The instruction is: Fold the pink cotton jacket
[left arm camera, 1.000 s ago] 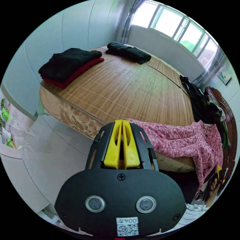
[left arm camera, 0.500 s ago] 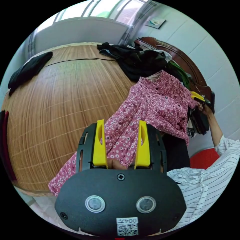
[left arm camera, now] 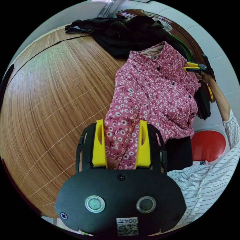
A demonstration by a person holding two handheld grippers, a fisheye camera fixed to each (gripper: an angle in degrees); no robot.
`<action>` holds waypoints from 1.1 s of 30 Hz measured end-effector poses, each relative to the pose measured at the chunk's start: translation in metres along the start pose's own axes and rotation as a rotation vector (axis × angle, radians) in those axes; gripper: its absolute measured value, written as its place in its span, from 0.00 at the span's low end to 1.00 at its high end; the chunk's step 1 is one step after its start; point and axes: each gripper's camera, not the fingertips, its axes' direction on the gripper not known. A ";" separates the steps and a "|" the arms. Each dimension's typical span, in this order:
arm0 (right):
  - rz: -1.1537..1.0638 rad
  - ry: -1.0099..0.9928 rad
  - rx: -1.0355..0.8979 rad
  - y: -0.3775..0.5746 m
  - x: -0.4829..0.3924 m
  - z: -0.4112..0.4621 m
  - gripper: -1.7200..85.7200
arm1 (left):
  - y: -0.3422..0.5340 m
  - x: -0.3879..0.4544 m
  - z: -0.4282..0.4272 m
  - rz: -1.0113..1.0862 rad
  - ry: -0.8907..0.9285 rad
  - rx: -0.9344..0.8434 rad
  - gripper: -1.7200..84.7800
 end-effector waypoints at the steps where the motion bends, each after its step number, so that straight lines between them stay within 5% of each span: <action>1: 0.028 -0.014 0.019 0.007 0.001 -0.001 0.17 | 0.001 0.004 0.001 -0.005 -0.011 0.004 0.21; 7: 0.294 -0.086 0.412 0.114 -0.018 -0.054 0.07 | 0.028 0.040 0.011 -0.078 -0.006 0.017 0.09; 14: 0.322 0.156 0.715 0.243 -0.137 -0.159 0.06 | 0.123 0.108 -0.030 -0.213 -0.054 0.375 0.04; 20: 0.546 -0.245 1.211 0.360 -0.119 -0.262 0.06 | 0.237 0.140 -0.133 -0.272 0.188 0.744 0.03; 27: 0.366 -0.306 1.518 0.418 -0.154 -0.374 0.06 | 0.378 0.179 -0.251 -0.187 0.212 1.145 0.02; 33: 0.189 -0.331 1.546 0.420 -0.205 -0.407 0.06 | 0.510 0.196 -0.331 -0.187 0.098 1.410 0.02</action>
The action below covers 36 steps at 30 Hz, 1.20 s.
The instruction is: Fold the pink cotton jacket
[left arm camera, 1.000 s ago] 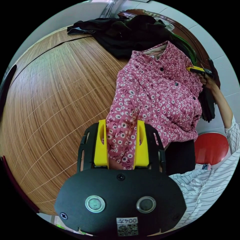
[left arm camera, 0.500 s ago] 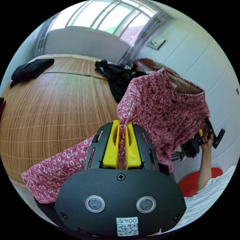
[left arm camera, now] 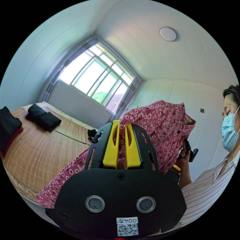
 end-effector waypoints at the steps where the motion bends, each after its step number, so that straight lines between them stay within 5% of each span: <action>1: -0.003 -0.012 -0.011 0.002 -0.005 0.002 0.06 | -0.003 0.003 -0.013 0.006 -0.011 0.016 0.02; 9: 0.123 -0.226 -0.113 0.030 -0.030 0.035 0.06 | -0.035 0.045 -0.149 0.088 -0.172 0.150 0.02; 16: 0.176 -0.221 -0.225 0.058 -0.032 0.101 0.06 | -0.058 0.031 -0.151 0.073 -0.268 0.151 0.03; 28: 0.128 0.067 -0.506 0.166 0.037 0.359 0.07 | -0.126 -0.126 0.056 -0.046 -0.440 -0.080 0.03; 34: 0.133 0.171 -0.801 0.280 0.087 0.539 0.08 | -0.134 -0.251 0.206 -0.126 -0.558 -0.399 0.07; 36: 0.057 0.245 -0.966 0.331 0.088 0.592 0.08 | -0.117 -0.311 0.241 -0.303 -0.553 -0.545 0.10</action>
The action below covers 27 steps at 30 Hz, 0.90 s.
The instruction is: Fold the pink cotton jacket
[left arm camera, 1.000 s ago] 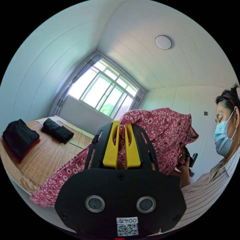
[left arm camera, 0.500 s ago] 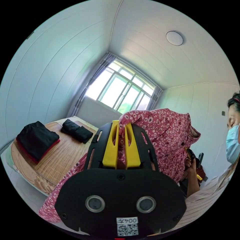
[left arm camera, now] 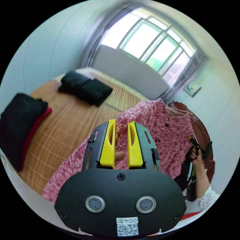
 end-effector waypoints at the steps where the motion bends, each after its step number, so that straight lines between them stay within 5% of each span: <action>1: -0.013 0.018 -0.017 -0.001 -0.005 0.012 0.08 | -0.002 -0.009 0.008 -0.039 0.019 -0.011 0.10; 4: -0.047 0.049 0.008 0.009 -0.021 0.035 0.09 | -0.001 -0.035 0.024 -0.136 0.079 0.013 0.10; 11: -0.113 -0.133 -0.024 0.143 -0.031 -0.007 0.11 | 0.070 -0.030 -0.031 0.216 0.025 -0.017 0.11; 20: 0.181 -0.075 -0.225 0.324 -0.025 -0.029 0.16 | 0.218 -0.075 -0.106 0.211 -0.001 -0.174 0.15; 27: -0.126 0.035 -0.330 0.346 -0.101 -0.018 0.15 | 0.243 -0.087 -0.094 0.228 -0.049 -0.253 0.18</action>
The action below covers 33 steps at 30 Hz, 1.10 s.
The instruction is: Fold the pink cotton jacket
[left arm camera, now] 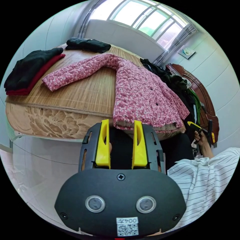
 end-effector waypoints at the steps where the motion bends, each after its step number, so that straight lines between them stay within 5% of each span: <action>1: -0.023 0.011 -0.021 0.001 -0.006 0.005 0.15 | 0.000 0.000 0.002 0.001 -0.006 0.001 0.18; 7: -0.080 0.142 -0.033 0.000 -0.051 0.039 0.12 | -0.003 0.009 0.007 -0.002 -0.067 0.083 0.16; 11: -0.102 0.220 -0.071 -0.016 -0.083 0.066 0.10 | -0.019 0.047 0.003 0.142 -0.277 0.194 0.13; 19: -0.130 0.307 -0.185 -0.015 -0.125 0.110 0.08 | -0.047 0.063 0.085 0.291 -0.352 -0.097 0.12; 25: -0.022 0.202 0.008 0.010 -0.130 0.071 0.08 | -0.055 0.065 0.090 0.317 -0.407 -0.137 0.12; 27: -0.093 0.175 0.143 0.031 -0.157 0.053 0.09 | -0.057 0.053 0.084 0.285 -0.360 -0.131 0.12; 33: -0.476 0.245 0.118 0.056 -0.246 0.077 0.17 | -0.063 0.041 0.074 0.279 -0.357 -0.133 0.12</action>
